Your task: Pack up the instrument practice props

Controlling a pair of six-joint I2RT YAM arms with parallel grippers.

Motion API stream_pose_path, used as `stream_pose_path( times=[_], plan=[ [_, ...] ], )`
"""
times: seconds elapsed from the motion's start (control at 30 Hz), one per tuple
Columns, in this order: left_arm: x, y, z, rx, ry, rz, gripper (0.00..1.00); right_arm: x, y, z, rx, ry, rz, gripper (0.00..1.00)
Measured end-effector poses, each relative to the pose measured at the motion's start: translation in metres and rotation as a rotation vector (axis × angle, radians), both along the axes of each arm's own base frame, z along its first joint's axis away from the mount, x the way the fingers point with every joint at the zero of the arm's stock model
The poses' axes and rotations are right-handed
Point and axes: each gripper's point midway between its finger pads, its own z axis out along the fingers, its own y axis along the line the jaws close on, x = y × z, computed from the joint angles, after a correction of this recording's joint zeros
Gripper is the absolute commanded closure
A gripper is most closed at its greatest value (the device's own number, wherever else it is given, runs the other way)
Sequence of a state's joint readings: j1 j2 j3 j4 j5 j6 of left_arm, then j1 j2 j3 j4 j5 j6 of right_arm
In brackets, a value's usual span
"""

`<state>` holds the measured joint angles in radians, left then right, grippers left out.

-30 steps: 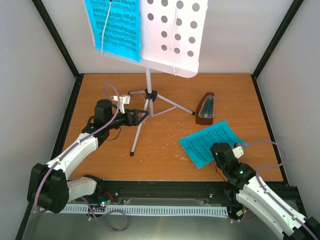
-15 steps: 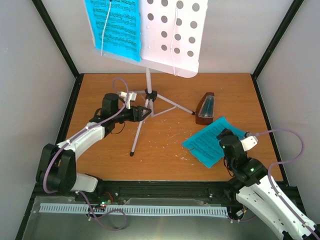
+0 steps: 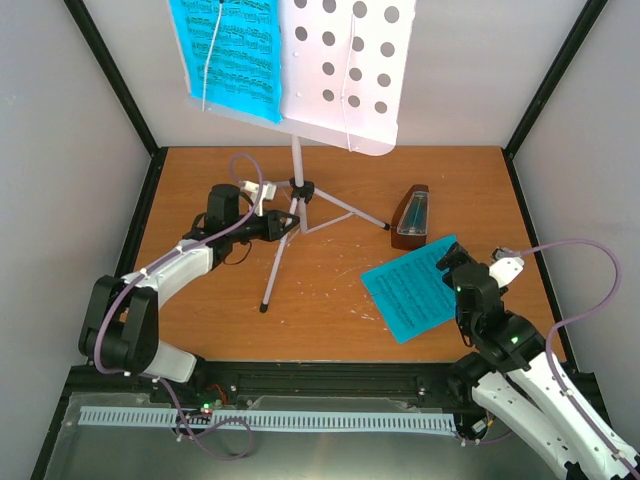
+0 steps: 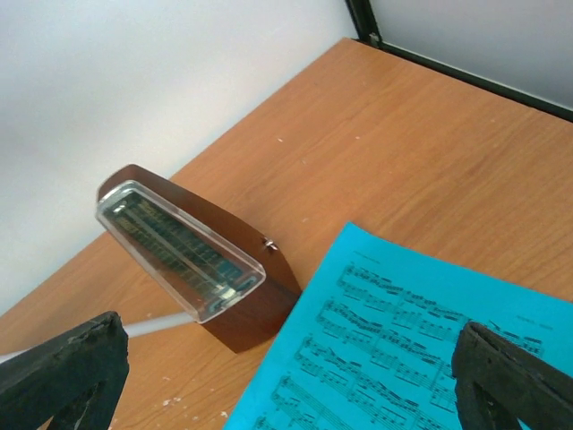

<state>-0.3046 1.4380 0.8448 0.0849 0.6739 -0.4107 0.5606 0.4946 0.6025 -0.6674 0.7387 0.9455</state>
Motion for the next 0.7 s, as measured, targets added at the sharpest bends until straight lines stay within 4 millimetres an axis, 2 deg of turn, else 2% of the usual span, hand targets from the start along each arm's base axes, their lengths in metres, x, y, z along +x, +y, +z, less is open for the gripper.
stream_pose_path(
  times=[0.1, 0.23, 0.57, 0.7],
  plan=[
    [0.001, -0.002, -0.001, 0.006, -0.028, -0.024, 0.90, 0.001, 0.003, 0.008, 0.002, -0.029, 0.025, 0.03],
    [0.001, -0.006, 0.001, 0.025, -0.080, -0.047, 0.99, 0.004, 0.008, 0.012, -0.010, -0.041, 0.059, 0.03],
    [0.003, 0.021, 0.001, 0.083, -0.073, 0.136, 1.00, 0.012, 0.019, 0.008, -0.040, -0.015, 0.108, 0.03],
    [0.004, 0.016, -0.001, 0.079, -0.044, 0.196, 1.00, 0.013, 0.021, 0.009, -0.032, -0.021, 0.116, 0.03]
  ],
)
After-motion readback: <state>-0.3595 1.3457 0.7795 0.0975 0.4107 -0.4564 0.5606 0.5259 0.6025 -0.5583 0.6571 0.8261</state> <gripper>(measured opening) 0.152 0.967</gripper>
